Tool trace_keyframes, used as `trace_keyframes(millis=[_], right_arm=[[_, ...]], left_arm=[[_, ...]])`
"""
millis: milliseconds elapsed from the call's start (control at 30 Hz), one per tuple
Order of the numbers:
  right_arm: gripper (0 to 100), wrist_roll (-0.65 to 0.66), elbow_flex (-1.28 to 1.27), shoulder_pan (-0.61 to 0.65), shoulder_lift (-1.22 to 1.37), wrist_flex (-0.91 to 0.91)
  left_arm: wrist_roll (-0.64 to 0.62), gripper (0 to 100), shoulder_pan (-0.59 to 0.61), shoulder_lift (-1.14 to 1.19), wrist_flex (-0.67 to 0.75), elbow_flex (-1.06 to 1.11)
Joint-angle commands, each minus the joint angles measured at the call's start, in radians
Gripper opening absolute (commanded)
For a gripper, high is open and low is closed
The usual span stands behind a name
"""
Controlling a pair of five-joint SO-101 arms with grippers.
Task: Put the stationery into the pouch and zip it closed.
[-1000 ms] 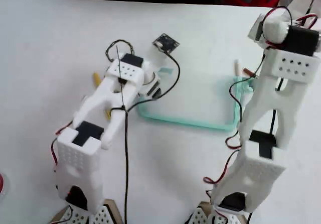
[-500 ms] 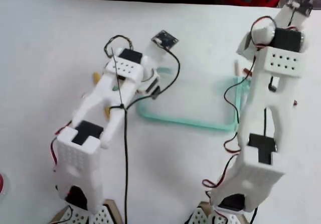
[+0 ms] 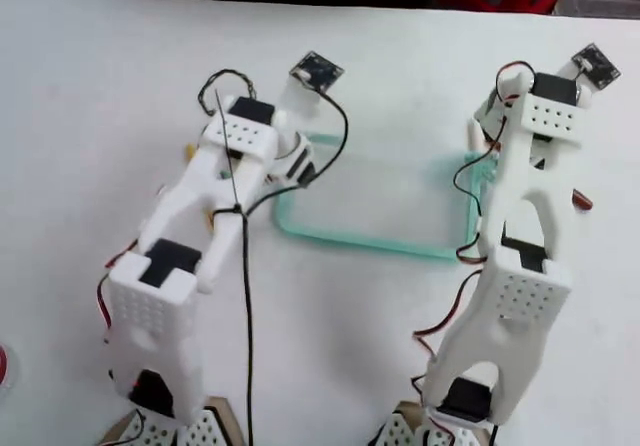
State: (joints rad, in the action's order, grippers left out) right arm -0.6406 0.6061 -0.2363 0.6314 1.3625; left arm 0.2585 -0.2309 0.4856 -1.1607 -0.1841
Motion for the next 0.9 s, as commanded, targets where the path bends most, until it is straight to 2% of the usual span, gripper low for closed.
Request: trace_keyframes(millis=[0,267,500,667,867], right_arm=[[32.6,-0.023,0.003,-0.007,0.015,-0.053],[30.9,-0.021,0.003,0.041,0.093,-0.088],[0.9,0.002,0.005,0.036,0.130,-0.093],[1.9,0.075,0.005,0.027,0.041,-0.047],[1.8,0.117,0.005,0.036,-0.183,0.061]], left_arm=[[-0.008,23,0.010,-0.010,0.014,-0.006],[-0.008,22,0.010,-0.010,0.012,-0.005],[-0.008,22,0.010,-0.008,0.012,-0.005],[-0.008,22,0.007,-0.008,0.012,-0.005],[-0.008,23,0.002,-0.008,0.003,-0.003]])
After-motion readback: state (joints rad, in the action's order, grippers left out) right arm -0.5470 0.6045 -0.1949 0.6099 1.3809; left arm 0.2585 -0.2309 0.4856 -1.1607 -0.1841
